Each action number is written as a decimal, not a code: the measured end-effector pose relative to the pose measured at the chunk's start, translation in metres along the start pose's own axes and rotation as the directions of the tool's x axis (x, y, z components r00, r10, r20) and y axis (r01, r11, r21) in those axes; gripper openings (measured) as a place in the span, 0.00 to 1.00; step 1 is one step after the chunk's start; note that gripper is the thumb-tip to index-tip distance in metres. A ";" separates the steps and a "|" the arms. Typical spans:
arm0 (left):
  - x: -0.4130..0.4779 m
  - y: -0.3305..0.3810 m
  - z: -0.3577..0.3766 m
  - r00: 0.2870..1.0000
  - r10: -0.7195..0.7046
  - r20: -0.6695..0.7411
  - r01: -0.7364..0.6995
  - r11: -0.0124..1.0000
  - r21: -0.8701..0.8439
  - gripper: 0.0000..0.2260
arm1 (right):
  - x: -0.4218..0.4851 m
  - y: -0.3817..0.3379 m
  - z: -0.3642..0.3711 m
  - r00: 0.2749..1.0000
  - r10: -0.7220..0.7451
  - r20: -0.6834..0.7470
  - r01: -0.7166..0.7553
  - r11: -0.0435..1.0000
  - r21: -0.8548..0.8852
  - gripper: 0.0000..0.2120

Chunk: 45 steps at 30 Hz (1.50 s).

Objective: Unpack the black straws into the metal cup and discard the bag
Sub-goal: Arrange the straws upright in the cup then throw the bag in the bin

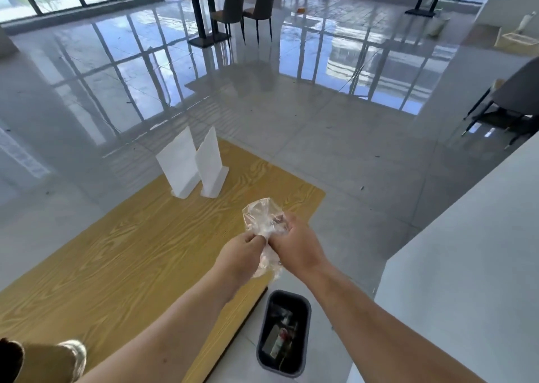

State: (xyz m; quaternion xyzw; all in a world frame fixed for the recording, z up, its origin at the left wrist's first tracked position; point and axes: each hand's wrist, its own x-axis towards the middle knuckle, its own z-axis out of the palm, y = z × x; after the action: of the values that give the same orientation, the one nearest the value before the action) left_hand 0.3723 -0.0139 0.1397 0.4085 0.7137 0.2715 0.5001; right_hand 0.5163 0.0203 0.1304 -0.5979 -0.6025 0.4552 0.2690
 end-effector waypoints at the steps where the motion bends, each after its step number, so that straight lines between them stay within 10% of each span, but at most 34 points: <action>1: 0.002 -0.005 -0.001 0.999 0.032 -0.030 -0.029 0.995 0.097 0.13 | 0.000 0.005 0.002 1.000 -0.002 -0.012 0.002 1.000 -0.026 0.12; 8: 0.023 -0.079 -0.008 0.951 0.294 0.096 -0.285 0.713 0.640 0.34 | -0.008 0.061 0.025 0.990 0.074 -0.117 -0.098 0.973 -0.210 0.09; 12: 0.031 -0.140 -0.001 0.948 0.207 0.241 -0.318 0.598 0.736 0.44 | -0.029 0.114 0.046 0.975 0.180 -0.129 -0.207 0.947 -0.244 0.13; 20: 0.059 -0.223 0.021 0.950 0.095 0.298 -0.308 0.461 0.832 0.44 | -0.055 0.201 0.071 0.934 0.337 -0.119 -0.357 0.892 -0.279 0.12; 45: 0.191 -0.205 0.072 0.872 0.441 0.211 -0.372 0.320 0.871 0.39 | 0.023 0.379 0.137 0.759 0.650 -0.036 -0.640 0.735 -0.225 0.11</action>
State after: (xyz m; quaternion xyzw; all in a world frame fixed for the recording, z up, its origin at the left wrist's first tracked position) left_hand 0.3435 0.0414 -0.1432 0.7648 0.6363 -0.0169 0.0996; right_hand 0.5739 -0.0377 -0.2648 -0.7853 -0.4111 0.4628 0.0119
